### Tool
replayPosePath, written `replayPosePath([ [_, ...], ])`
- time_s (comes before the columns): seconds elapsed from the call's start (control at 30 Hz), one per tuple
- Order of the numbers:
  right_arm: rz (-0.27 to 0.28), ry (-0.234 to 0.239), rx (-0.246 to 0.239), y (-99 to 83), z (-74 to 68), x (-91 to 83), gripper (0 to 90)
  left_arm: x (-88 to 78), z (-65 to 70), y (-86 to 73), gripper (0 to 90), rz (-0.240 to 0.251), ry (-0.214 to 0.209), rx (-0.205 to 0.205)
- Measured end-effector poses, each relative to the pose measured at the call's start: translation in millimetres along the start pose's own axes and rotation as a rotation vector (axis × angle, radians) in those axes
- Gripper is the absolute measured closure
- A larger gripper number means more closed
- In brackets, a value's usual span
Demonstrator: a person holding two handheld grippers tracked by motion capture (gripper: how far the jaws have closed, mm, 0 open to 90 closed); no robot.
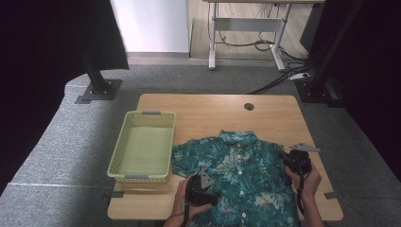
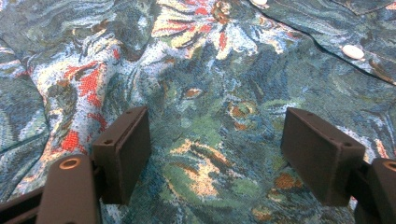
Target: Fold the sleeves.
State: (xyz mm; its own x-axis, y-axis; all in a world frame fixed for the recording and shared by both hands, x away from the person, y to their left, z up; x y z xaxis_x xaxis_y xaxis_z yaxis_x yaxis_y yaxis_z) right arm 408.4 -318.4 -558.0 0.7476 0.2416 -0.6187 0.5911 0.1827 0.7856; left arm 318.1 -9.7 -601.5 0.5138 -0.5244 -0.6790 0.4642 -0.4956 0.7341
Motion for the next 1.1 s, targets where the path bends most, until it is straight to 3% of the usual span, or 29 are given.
replayPosePath([
  [0.93, -0.086, 0.029, -0.083, -0.6, -36.3, 41.4, 86.9, 0.2, -0.2, 0.2, 24.0, 0.000, 0.002, -0.001],
  [1.1, -0.093, 0.042, -0.072, -3.6, -38.3, 45.6, 86.0, 0.2, -0.2, 0.2, 24.0, 0.000, 0.002, -0.001],
])
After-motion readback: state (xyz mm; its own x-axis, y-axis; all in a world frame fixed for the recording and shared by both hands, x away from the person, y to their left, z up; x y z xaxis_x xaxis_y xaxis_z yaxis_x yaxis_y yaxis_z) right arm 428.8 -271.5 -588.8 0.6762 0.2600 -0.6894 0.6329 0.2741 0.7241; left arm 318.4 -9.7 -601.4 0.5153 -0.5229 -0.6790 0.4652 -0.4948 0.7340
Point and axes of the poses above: each handheld gripper's, and its own axes: x roughly forward along the jaws, y roughly out of its top, z roughly to its right, the point moved 7 cm from there along x, roughly forward along the jaws
